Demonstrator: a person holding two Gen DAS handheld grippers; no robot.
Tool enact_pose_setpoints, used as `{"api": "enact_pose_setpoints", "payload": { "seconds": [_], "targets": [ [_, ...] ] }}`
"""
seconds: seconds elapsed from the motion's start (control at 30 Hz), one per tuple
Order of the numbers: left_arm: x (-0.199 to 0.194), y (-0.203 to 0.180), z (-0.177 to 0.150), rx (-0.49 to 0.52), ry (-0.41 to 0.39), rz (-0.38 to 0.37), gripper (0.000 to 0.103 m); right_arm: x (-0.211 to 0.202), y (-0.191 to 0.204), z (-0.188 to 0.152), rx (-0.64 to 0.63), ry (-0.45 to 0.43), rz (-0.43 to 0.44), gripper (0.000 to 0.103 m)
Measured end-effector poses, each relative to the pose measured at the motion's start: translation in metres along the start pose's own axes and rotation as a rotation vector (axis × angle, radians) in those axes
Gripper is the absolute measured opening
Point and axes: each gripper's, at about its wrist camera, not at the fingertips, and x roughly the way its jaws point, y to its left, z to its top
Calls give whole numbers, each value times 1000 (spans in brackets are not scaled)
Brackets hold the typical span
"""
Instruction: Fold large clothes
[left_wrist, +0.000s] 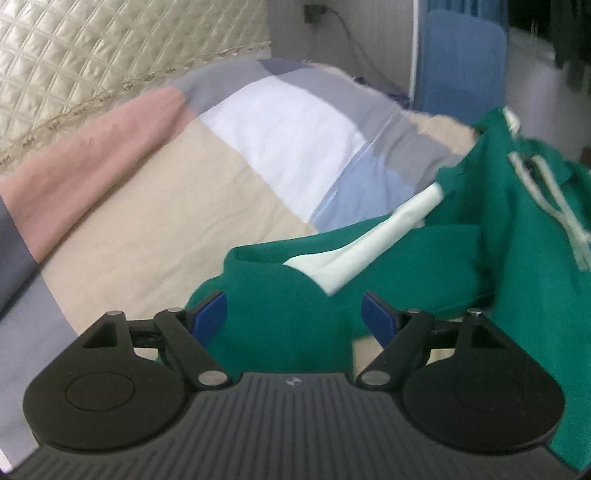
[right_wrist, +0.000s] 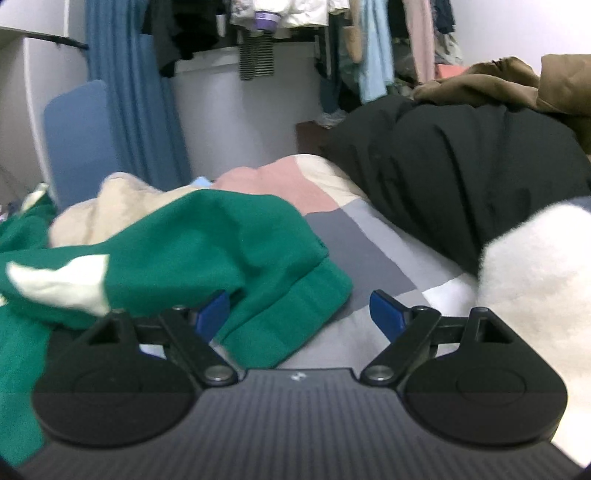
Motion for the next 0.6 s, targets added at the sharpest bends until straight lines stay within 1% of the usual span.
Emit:
{"api": "enact_pose_setpoints", "payload": {
  "seconds": [0.1,0.2,0.23,0.27,0.3,0.33,0.37,0.4,0.43,0.47,0.5,0.53,0.6],
  "targets": [
    [22,-8,-4,27,34,28,85,21,5,0,-5,18,-57,84],
    [40,-20,-10,89,40,91,85,39,4,-3,70,66,-36,84],
    [45,-23,-10,109,47,127,85,46,5,-3,87,85,-28,84],
    [49,-24,-10,109,48,147,85,53,8,-4,82,101,-20,84],
    [51,-23,-8,93,43,159,82,58,14,-4,54,113,-14,86],
    [53,-20,-6,73,42,171,74,61,21,-5,10,109,-21,84],
    [55,-17,-5,58,46,185,70,63,27,-6,-37,101,-24,81],
    [58,-16,-4,58,50,193,62,63,31,-5,-72,96,-15,74],
    [59,-17,-4,75,56,204,51,62,33,-4,-91,89,-12,59],
    [60,-18,-5,120,64,230,44,60,33,-1,-105,81,-8,50],
    [61,-18,-5,150,68,248,32,57,33,3,-109,74,-11,45],
    [59,-14,-2,157,73,258,24,53,31,9,-109,56,-17,40],
    [51,0,7,125,65,257,20,43,25,22,-114,3,-15,33]
  ]
}}
